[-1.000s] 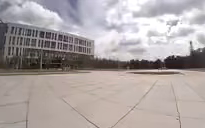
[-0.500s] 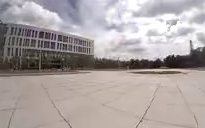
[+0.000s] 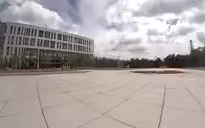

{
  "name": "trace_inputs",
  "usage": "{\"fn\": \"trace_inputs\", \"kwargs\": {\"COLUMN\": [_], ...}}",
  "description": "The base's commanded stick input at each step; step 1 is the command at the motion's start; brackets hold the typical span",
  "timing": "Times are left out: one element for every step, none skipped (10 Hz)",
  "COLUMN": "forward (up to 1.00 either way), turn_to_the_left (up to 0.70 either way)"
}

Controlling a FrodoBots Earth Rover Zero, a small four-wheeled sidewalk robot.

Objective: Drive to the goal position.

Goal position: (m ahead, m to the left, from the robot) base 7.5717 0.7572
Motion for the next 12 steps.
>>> {"fn": "trace_inputs", "kwargs": {"forward": [0.7, 0.7, 0.7, 0.7, 0.7, 0.7, 0.7, 0.7, 0.7, 0.7, 0.7, 0.7], "turn_to_the_left": [0.0, 0.0, 0.0, 0.0, 0.0, 0.0, 0.0, 0.01, 0.05, 0.06, 0.0, 0.02]}}
